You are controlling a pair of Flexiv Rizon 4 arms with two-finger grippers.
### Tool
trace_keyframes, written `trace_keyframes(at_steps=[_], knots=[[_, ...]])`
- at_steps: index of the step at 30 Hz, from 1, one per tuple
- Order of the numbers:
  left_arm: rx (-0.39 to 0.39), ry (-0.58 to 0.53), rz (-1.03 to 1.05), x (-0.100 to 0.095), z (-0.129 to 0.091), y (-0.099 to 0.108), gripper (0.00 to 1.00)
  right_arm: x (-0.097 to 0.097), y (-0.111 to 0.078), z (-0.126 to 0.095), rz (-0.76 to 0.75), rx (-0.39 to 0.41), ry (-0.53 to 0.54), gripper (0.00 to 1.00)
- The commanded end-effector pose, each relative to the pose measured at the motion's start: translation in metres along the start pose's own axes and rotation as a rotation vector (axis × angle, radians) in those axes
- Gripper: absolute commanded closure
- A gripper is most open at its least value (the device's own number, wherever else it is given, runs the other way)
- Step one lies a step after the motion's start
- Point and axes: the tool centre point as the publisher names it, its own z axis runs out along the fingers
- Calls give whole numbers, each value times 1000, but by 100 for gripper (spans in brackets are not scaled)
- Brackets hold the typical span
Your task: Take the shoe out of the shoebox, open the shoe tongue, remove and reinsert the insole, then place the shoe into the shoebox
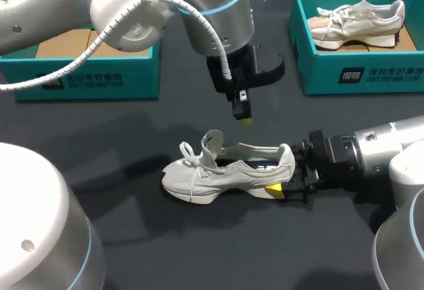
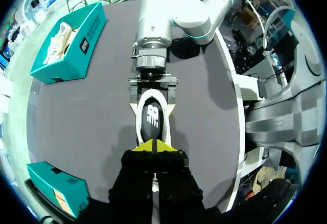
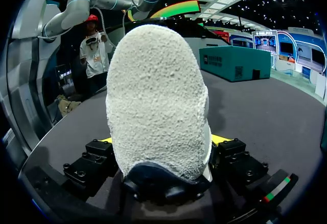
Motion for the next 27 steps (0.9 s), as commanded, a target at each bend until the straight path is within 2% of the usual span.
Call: trace_keyframes(at_steps=[1,7,9,15,27], knots=[[47,10,133,0,0,8,100,-1,-1,2,1,5,-2,100],[-11,23,185,11,44,6,100,-1,-1,2,1,5,-2,100],[-16,68,172,13,56,8,100,-1,-1,2,1,5,-2,100],[-38,72,125,14,84,11,100,-1,-1,2,1,5,-2,100],[-38,72,125,14,84,11,100,-1,-1,2,1,5,-2,100]])
